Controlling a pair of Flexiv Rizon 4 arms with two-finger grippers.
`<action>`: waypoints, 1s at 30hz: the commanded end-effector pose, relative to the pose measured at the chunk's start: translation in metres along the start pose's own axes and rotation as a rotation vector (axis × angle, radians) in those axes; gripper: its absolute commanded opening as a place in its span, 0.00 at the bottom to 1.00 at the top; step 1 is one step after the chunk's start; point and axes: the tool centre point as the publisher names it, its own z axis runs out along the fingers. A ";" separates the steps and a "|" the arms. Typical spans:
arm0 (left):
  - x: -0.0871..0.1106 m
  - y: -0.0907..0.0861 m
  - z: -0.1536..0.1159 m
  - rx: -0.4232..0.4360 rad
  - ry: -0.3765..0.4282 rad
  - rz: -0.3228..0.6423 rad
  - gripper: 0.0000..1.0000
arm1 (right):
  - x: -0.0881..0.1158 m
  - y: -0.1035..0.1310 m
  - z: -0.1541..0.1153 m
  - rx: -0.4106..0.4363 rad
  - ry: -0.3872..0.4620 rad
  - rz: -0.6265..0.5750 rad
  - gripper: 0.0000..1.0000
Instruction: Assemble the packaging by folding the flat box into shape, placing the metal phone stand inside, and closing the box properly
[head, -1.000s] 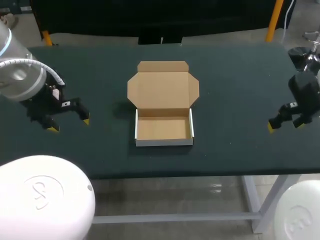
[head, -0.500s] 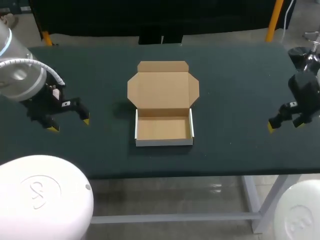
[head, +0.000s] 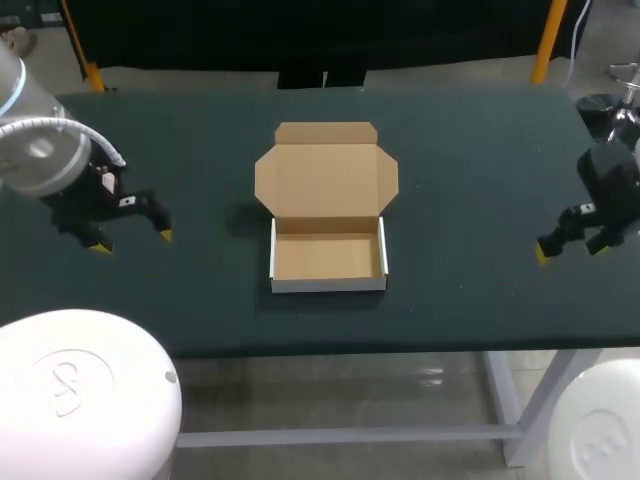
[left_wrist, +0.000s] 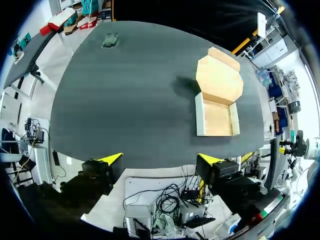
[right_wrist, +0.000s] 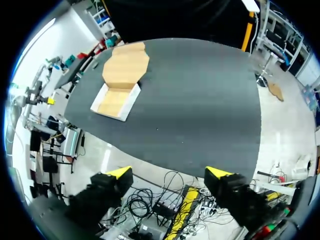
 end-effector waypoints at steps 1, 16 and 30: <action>-0.004 -0.008 0.008 -0.013 -0.002 0.002 1.00 | 0.006 -0.007 0.001 -0.012 -0.019 0.000 1.00; -0.036 -0.038 0.034 0.000 -0.036 -0.017 1.00 | 0.006 -0.007 0.001 -0.012 -0.019 0.000 1.00; -0.070 -0.077 0.078 0.009 -0.110 -0.004 1.00 | 0.006 -0.007 0.001 -0.012 -0.019 0.000 1.00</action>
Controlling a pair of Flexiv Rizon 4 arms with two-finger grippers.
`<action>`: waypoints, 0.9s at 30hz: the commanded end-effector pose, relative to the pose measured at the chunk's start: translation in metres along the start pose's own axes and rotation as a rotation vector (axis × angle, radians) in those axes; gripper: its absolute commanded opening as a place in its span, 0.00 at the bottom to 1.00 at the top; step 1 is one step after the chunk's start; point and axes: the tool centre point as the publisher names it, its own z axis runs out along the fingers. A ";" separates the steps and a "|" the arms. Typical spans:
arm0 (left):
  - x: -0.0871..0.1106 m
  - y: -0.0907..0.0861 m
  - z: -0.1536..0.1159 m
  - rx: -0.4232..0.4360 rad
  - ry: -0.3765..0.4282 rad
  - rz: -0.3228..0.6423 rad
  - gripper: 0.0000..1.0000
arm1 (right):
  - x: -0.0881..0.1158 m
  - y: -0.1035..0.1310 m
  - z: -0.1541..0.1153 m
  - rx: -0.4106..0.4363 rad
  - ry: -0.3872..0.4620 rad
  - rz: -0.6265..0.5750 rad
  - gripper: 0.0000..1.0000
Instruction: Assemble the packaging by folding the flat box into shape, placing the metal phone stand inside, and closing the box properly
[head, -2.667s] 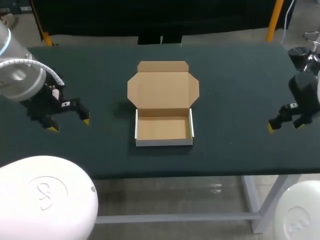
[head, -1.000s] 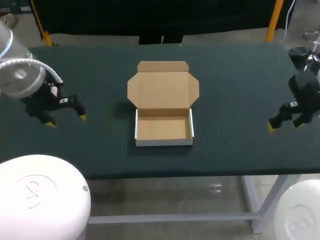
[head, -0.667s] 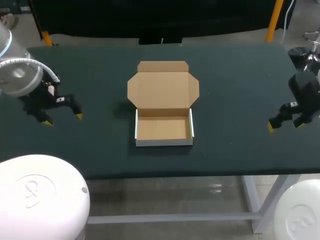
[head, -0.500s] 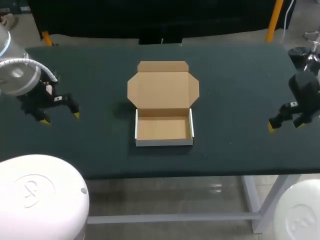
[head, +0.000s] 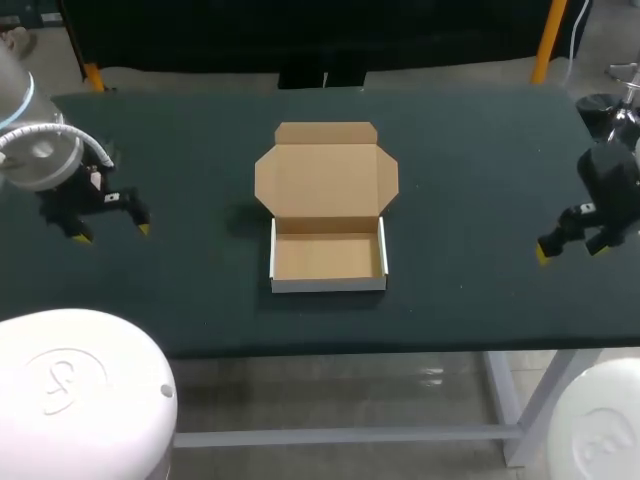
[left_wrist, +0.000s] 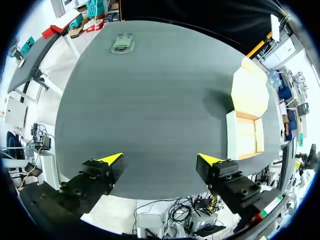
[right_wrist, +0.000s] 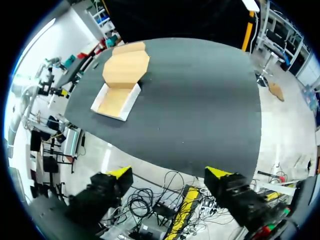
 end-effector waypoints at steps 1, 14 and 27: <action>-0.002 -0.019 0.025 -0.010 -0.024 -0.002 1.00 | 0.005 -0.007 0.001 -0.014 -0.022 -0.001 1.00; -0.033 -0.068 0.071 -0.032 -0.089 -0.012 1.00 | 0.005 -0.007 0.001 -0.014 -0.022 -0.001 1.00; -0.067 -0.126 0.109 -0.070 -0.118 -0.015 1.00 | 0.005 -0.007 0.001 -0.014 -0.022 -0.001 1.00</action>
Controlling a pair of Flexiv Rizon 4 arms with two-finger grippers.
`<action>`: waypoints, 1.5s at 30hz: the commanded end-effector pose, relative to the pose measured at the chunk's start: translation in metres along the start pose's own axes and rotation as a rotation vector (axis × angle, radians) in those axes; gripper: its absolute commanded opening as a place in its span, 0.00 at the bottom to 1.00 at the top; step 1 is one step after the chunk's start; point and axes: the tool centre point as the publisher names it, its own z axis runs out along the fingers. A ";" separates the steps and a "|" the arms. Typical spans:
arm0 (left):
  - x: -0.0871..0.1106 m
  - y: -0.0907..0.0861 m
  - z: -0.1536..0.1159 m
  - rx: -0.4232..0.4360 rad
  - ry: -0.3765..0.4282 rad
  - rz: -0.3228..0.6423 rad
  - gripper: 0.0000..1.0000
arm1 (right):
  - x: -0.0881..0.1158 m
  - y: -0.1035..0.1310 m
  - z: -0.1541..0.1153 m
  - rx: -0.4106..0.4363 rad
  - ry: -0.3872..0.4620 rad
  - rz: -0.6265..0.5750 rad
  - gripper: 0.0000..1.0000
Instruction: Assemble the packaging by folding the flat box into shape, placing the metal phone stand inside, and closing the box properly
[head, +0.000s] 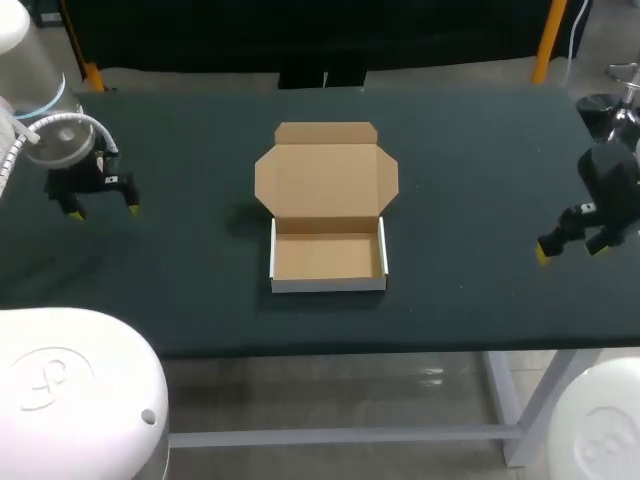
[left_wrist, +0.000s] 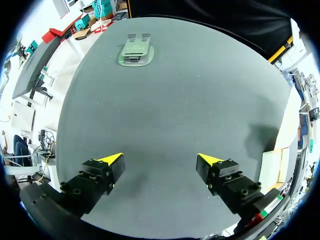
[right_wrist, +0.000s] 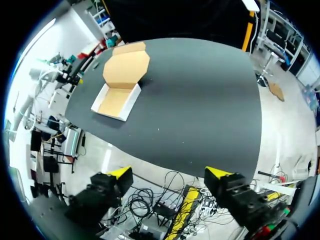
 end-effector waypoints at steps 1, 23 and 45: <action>-0.005 -0.026 0.021 -0.066 -0.007 0.000 1.00 | 0.005 -0.007 0.001 -0.013 -0.026 0.000 1.00; -0.034 -0.076 0.052 -0.113 0.003 0.004 1.00 | 0.005 -0.007 0.001 -0.013 -0.026 0.000 1.00; -0.042 -0.066 0.043 -0.088 0.014 -0.022 1.00 | 0.005 -0.007 0.001 -0.013 -0.026 0.000 1.00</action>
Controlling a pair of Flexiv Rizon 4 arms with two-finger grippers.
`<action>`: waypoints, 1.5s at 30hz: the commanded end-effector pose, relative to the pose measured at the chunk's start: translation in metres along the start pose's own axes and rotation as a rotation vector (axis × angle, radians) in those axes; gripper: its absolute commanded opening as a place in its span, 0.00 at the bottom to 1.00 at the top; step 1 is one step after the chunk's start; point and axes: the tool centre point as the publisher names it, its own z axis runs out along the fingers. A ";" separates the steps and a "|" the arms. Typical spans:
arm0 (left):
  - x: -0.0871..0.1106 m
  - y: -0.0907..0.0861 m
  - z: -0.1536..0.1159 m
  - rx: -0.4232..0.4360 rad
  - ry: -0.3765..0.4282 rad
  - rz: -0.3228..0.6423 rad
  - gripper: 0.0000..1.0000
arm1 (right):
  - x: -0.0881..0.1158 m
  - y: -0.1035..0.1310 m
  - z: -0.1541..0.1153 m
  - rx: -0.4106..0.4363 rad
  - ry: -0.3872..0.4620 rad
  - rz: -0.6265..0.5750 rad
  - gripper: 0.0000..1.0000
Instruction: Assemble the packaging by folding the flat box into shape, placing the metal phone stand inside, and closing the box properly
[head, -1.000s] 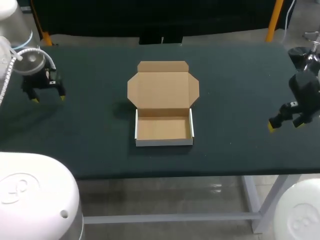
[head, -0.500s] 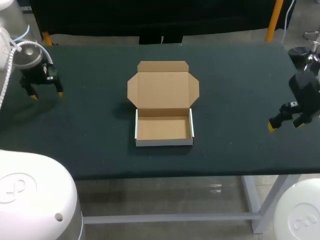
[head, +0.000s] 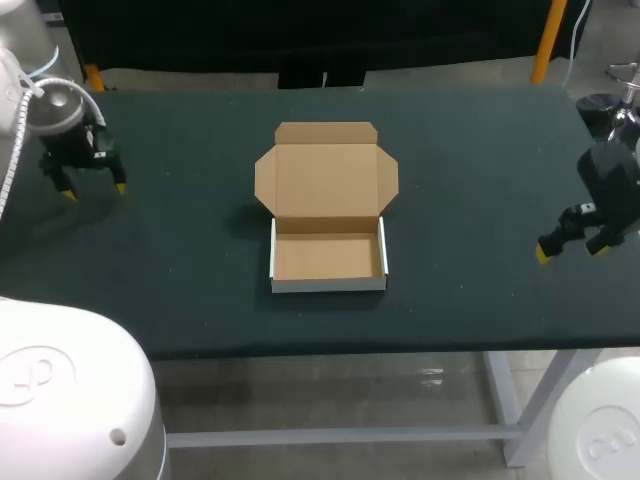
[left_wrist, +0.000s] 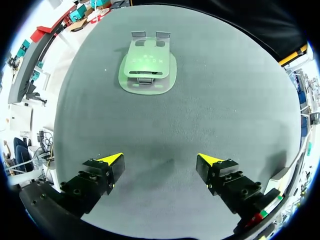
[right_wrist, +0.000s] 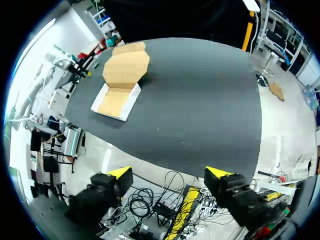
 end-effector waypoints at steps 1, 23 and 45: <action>-0.004 0.018 -0.011 0.030 0.006 -0.008 1.00 | 0.005 -0.007 0.002 -0.014 -0.025 -0.001 1.00; -0.015 0.013 0.007 0.008 -0.010 0.019 1.00 | 0.005 -0.007 0.002 -0.014 -0.025 -0.001 1.00; -0.020 -0.014 0.014 -0.011 -0.032 0.033 1.00 | 0.005 -0.007 0.002 -0.014 -0.025 -0.001 1.00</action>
